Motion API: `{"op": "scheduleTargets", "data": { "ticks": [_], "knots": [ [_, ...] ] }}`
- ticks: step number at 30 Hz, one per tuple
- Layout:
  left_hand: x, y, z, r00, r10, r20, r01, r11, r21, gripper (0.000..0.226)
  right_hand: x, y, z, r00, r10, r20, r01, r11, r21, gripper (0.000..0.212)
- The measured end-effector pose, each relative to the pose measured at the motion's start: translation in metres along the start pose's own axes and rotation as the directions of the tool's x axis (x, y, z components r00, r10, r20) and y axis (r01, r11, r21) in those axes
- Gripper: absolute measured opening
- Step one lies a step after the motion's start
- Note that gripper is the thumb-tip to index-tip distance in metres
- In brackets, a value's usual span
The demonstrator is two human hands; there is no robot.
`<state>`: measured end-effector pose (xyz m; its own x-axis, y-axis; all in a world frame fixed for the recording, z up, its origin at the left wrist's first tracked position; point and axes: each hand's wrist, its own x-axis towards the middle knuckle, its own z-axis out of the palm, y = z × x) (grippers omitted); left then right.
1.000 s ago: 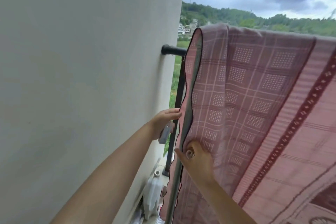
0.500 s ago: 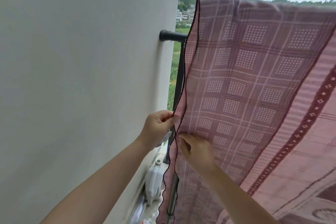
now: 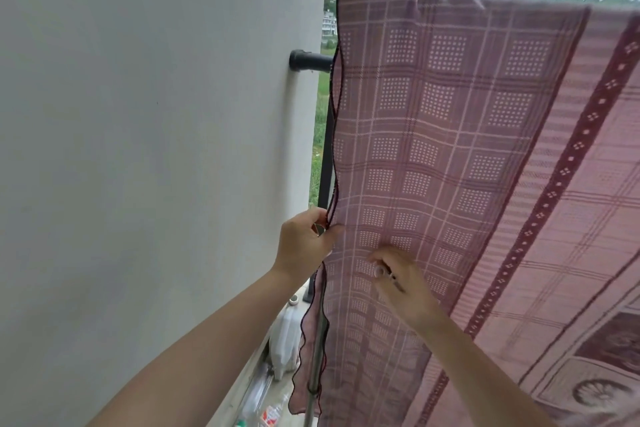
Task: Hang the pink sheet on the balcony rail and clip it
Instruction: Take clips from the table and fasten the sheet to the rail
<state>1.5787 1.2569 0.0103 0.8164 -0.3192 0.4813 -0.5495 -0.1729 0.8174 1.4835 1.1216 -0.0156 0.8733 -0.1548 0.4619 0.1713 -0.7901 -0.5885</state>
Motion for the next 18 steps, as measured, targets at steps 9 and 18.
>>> {"op": "scheduleTargets", "data": {
  "ticks": [9, 18],
  "knots": [
    [-0.007, -0.013, -0.019, 0.995, -0.059, -0.079, 0.045, 0.985, -0.169, 0.006, 0.041, -0.069, -0.071, 0.870, -0.165, 0.465, 0.303, 0.922, -0.242, 0.051],
    [-0.010, -0.020, -0.015, 0.982, 0.048, -0.185, -0.066, 0.994, -0.090, 0.010, 0.091, -0.147, -0.071, 0.738, -0.488, 0.466, 0.632, 0.742, -0.224, 0.019]
  ]
}}
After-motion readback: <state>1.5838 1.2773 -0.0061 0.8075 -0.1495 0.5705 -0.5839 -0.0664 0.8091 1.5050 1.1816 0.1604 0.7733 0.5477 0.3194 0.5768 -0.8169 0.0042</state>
